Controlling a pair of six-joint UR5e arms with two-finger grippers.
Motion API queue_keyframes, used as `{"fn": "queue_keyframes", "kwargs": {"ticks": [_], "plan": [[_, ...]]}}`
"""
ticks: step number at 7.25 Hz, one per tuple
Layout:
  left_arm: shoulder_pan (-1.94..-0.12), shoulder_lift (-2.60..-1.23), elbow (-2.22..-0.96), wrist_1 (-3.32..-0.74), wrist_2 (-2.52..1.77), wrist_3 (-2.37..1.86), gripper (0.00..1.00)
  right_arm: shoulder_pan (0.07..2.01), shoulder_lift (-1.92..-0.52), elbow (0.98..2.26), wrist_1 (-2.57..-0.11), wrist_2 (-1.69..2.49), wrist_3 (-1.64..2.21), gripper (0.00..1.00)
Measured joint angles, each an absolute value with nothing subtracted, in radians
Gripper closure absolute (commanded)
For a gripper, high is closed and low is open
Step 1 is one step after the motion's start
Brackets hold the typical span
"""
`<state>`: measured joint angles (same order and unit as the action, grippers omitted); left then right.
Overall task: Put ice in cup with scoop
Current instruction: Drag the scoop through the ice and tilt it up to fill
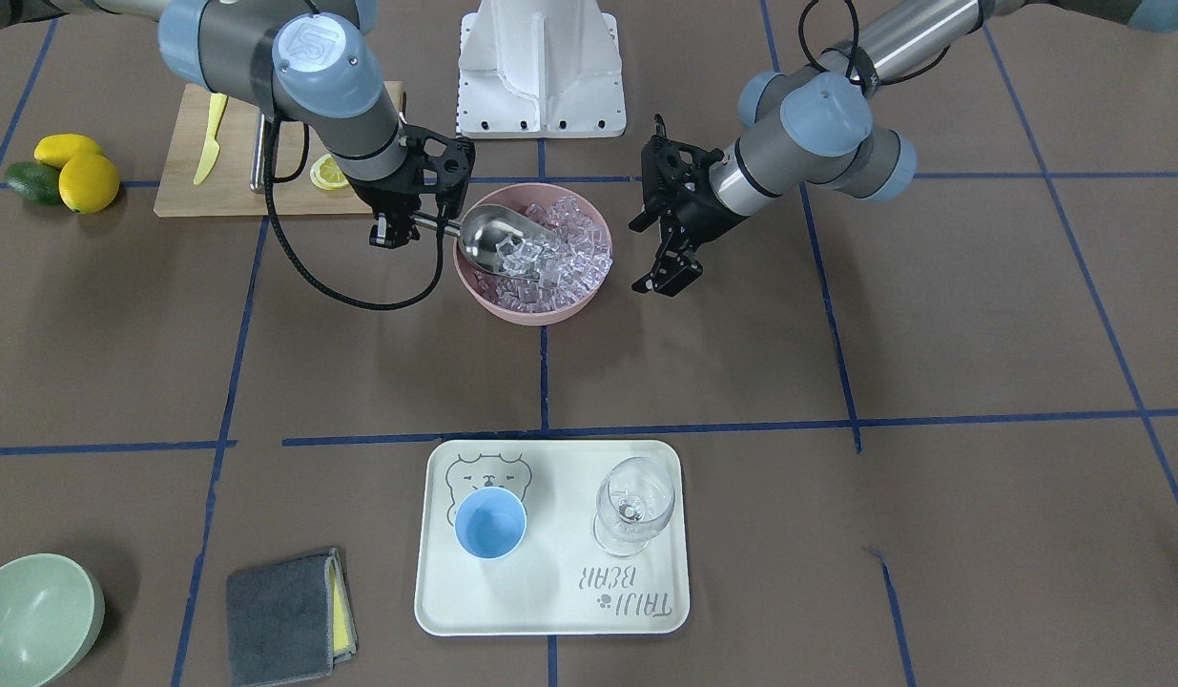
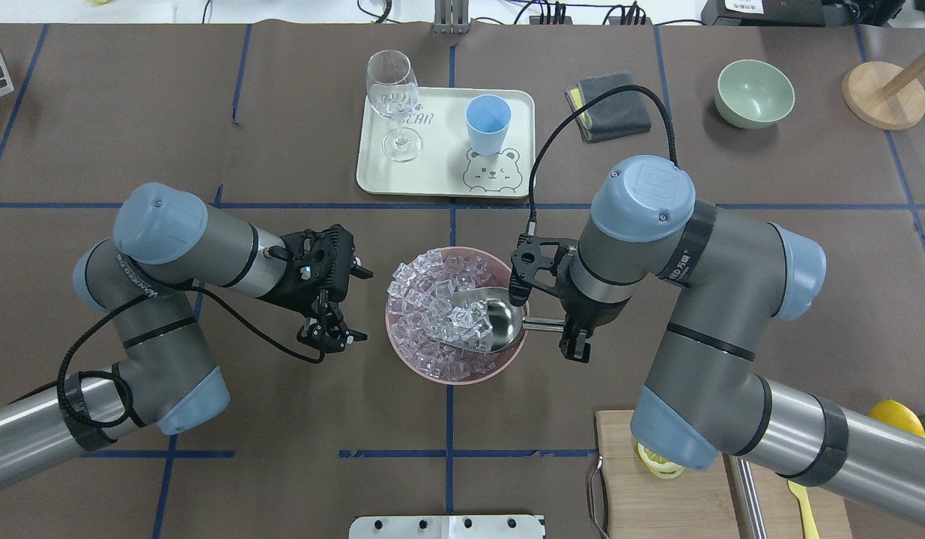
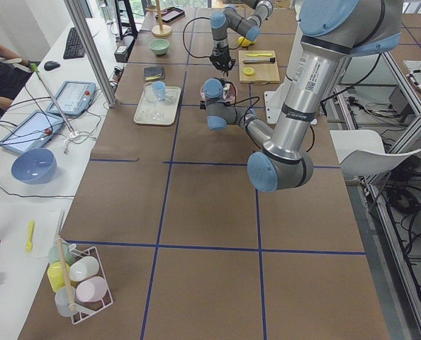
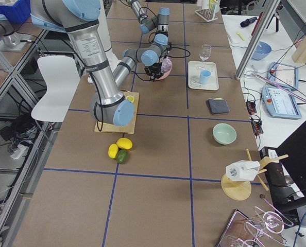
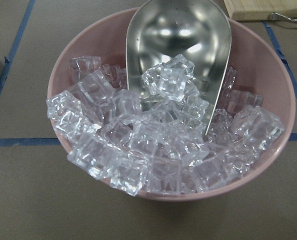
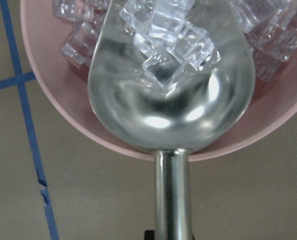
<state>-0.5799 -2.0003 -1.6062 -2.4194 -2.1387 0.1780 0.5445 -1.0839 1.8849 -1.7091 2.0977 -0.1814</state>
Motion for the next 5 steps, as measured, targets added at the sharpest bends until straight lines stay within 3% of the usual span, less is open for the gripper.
{"fn": "queue_keyframes", "kwargs": {"ticks": [5], "plan": [[-0.58,-2.002,-1.608,-2.421,-2.14,0.177,0.0,0.563,-1.142,1.908,-1.578,2.153,-0.172,1.0]]}}
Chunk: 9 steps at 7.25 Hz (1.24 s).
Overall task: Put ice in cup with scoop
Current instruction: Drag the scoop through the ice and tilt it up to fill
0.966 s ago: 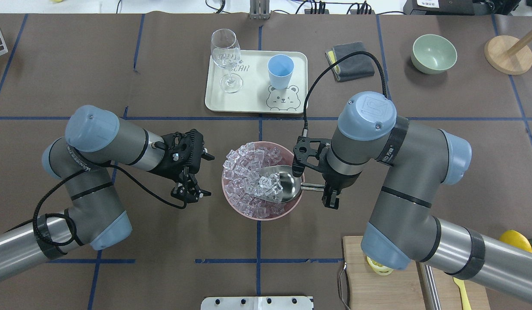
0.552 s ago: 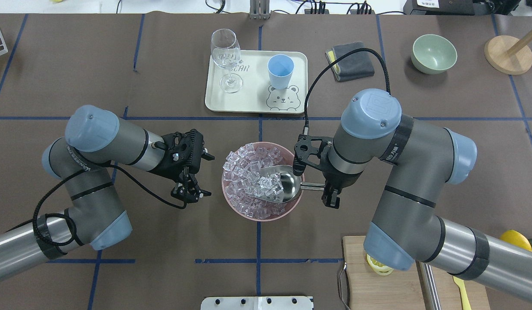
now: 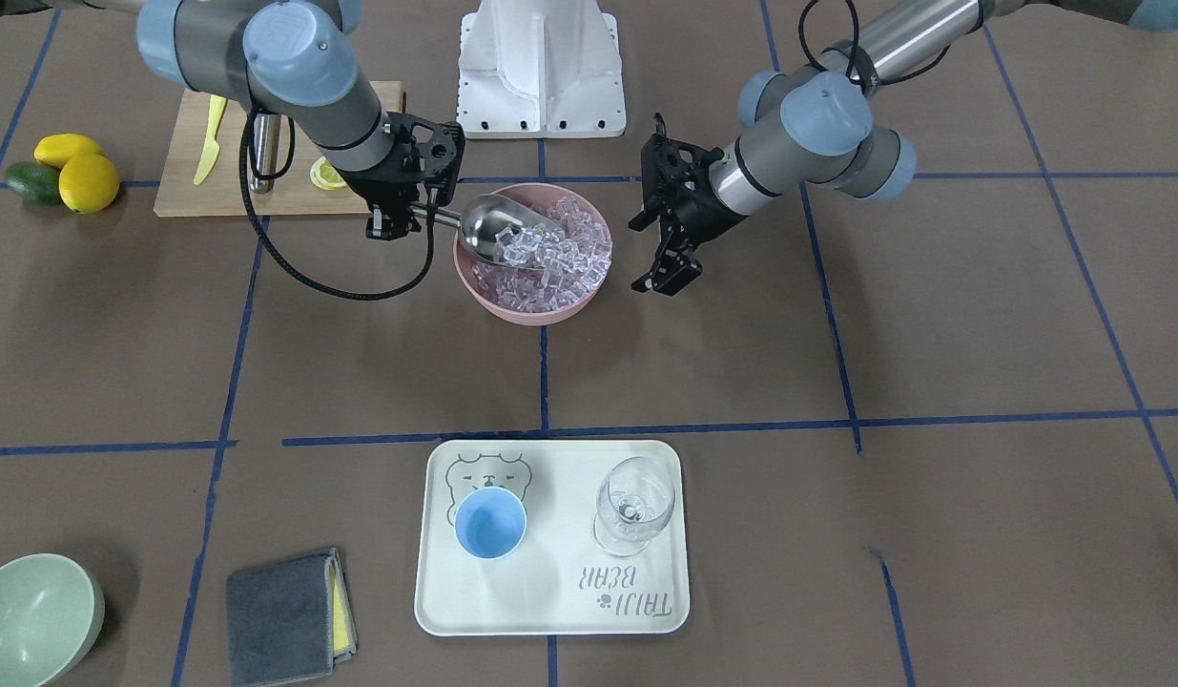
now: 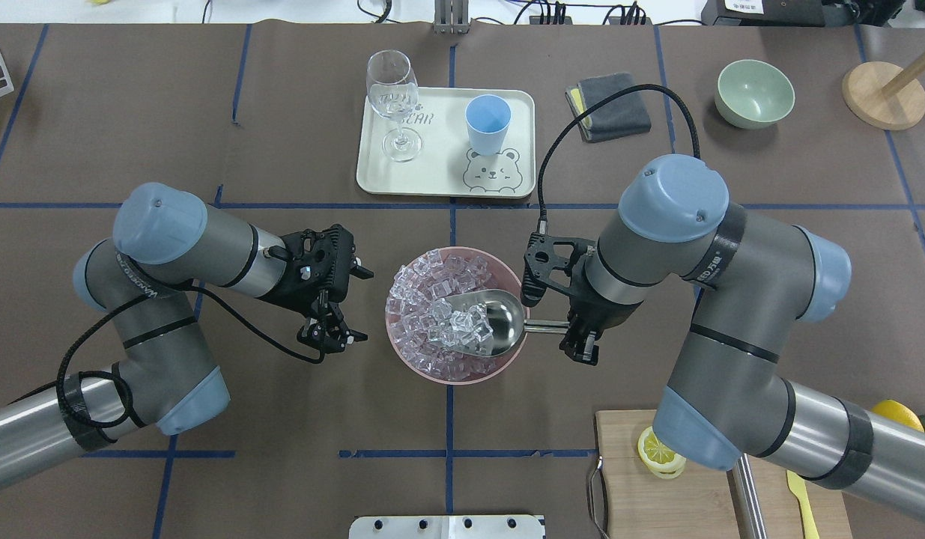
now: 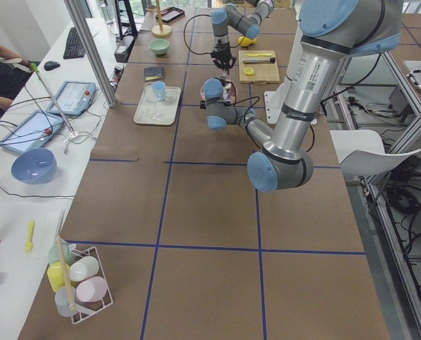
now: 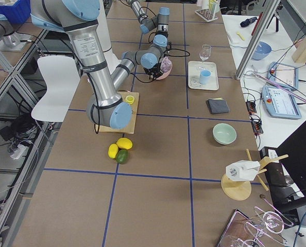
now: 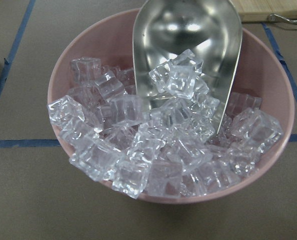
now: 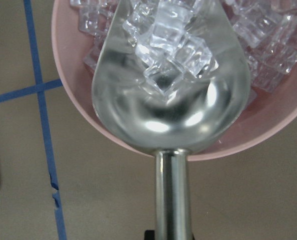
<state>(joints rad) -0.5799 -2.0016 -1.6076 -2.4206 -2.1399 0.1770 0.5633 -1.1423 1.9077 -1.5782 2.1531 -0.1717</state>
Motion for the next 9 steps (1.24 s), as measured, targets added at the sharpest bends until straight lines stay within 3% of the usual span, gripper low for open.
{"fn": "queue_keyframes", "kwargs": {"ticks": [9], "plan": [[-0.58,-2.003,-1.61,-2.421,-2.14,0.178,0.0,0.637,-1.237,1.944,-1.367,2.235,-0.006,1.0]]}}
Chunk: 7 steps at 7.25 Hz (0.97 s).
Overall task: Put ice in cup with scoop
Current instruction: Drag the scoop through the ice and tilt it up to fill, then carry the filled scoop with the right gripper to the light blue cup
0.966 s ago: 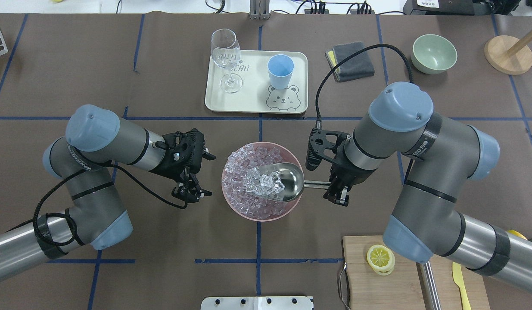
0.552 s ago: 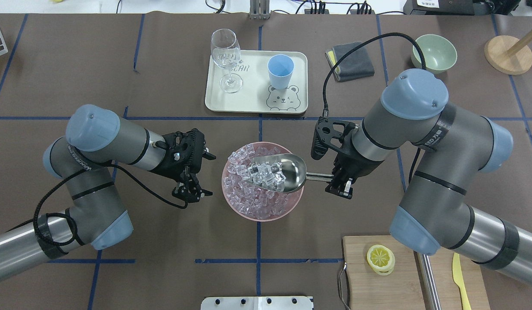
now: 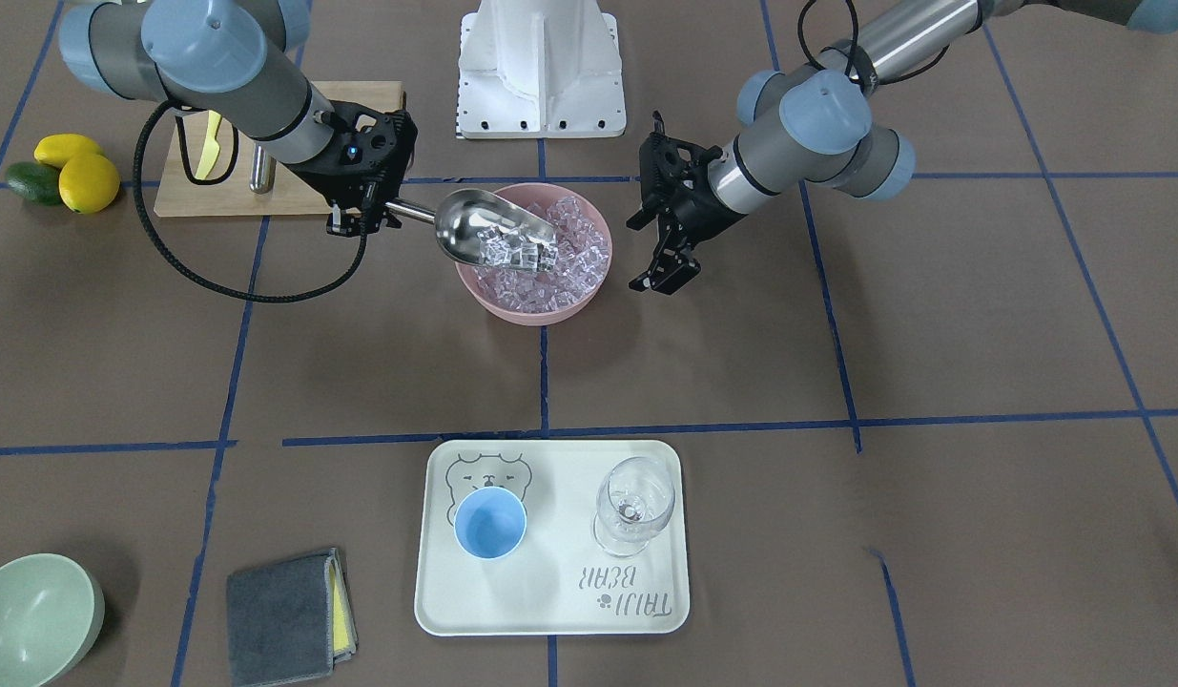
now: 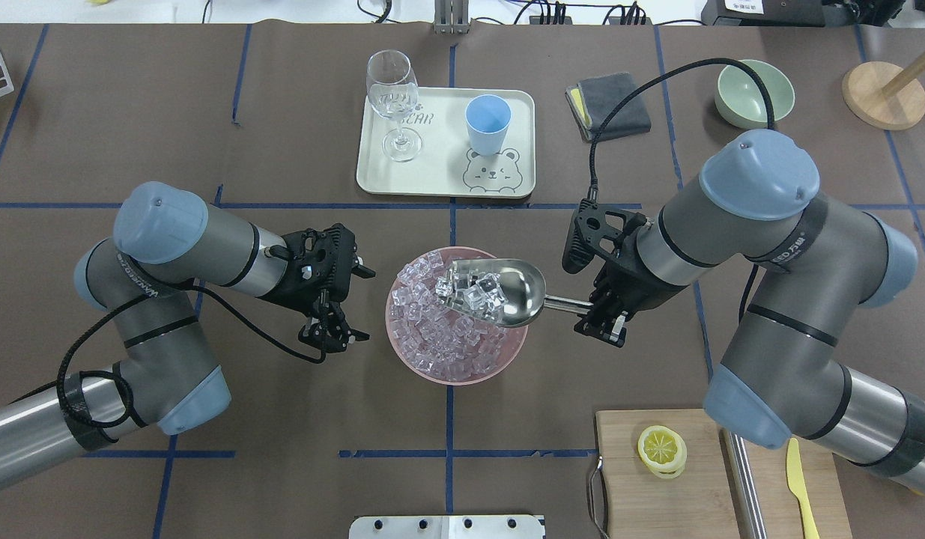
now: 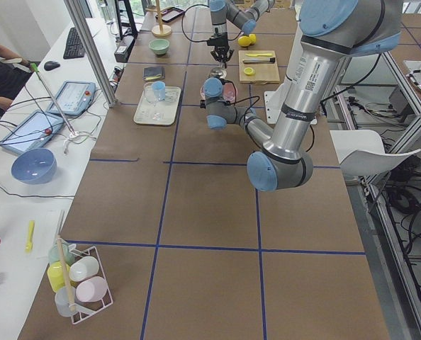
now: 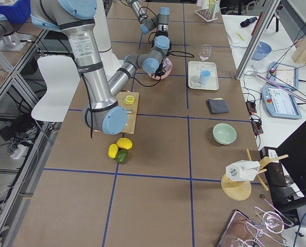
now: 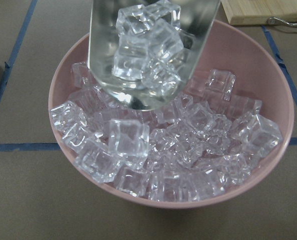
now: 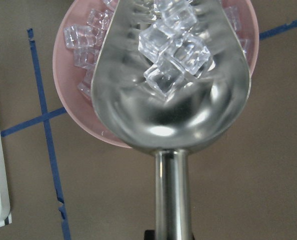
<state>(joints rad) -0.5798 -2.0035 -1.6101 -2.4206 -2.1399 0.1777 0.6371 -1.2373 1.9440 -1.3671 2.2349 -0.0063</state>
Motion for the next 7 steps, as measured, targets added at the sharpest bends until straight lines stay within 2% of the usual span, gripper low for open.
{"fn": "queue_keyframes", "kwargs": {"ticks": [4,7], "plan": [[-0.582,-2.001,-1.614,-2.421,-2.14,0.178,0.0,0.659,-1.23,1.943,-1.284,2.23,0.237,1.0],[-0.583,-1.999,-1.615,-2.421,-2.141,0.177,0.0,0.721,-1.205,1.927,-1.331,2.222,0.4,1.0]]}}
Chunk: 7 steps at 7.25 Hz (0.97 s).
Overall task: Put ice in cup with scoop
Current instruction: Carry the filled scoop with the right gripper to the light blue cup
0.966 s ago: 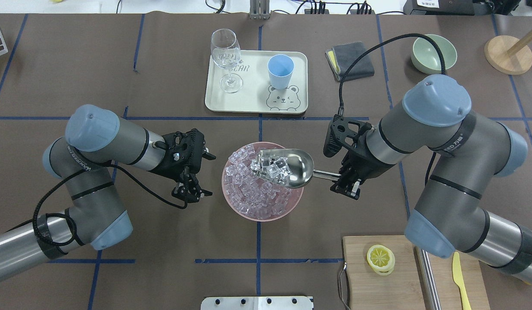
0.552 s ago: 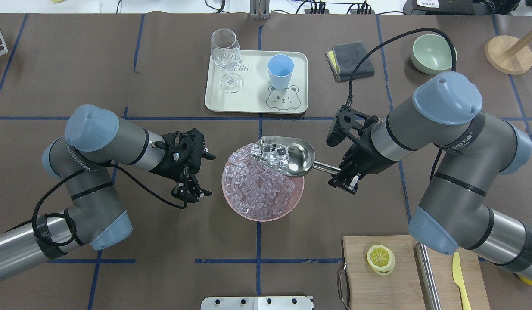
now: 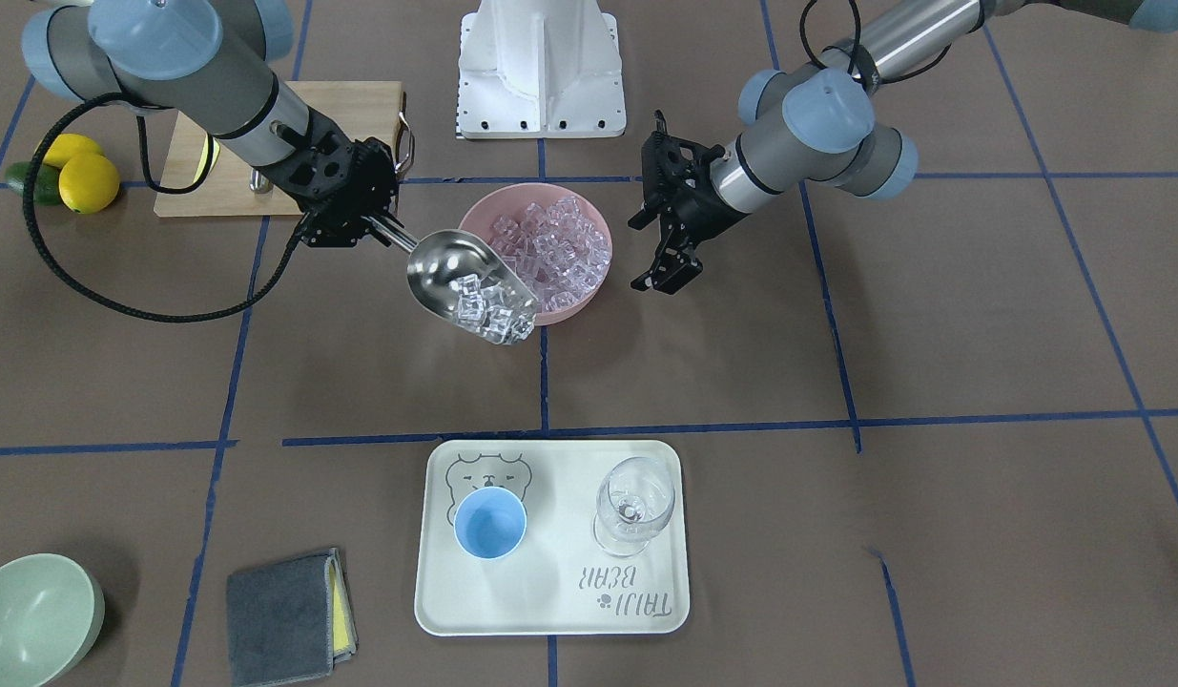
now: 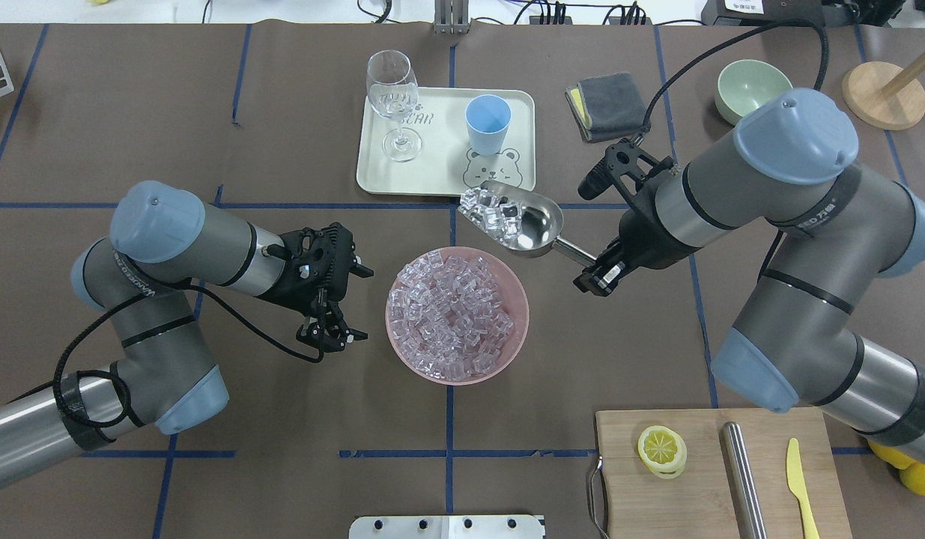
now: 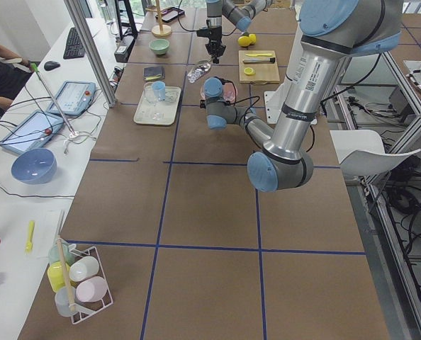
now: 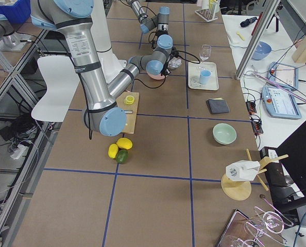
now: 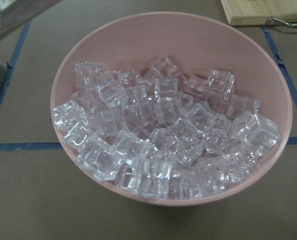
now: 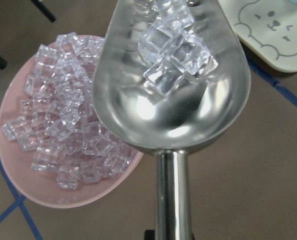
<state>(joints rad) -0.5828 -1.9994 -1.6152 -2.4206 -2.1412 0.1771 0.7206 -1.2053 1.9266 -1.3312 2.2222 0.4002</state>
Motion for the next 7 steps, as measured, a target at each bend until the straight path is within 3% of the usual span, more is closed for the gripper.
{"fn": "queue_keyframes", "kwargs": {"ticks": [7], "plan": [[-0.584,-1.997,-1.616,-2.422,-2.143,0.177,0.0,0.837,-0.975,1.693,-1.484,2.207,0.527,1.0]]}}
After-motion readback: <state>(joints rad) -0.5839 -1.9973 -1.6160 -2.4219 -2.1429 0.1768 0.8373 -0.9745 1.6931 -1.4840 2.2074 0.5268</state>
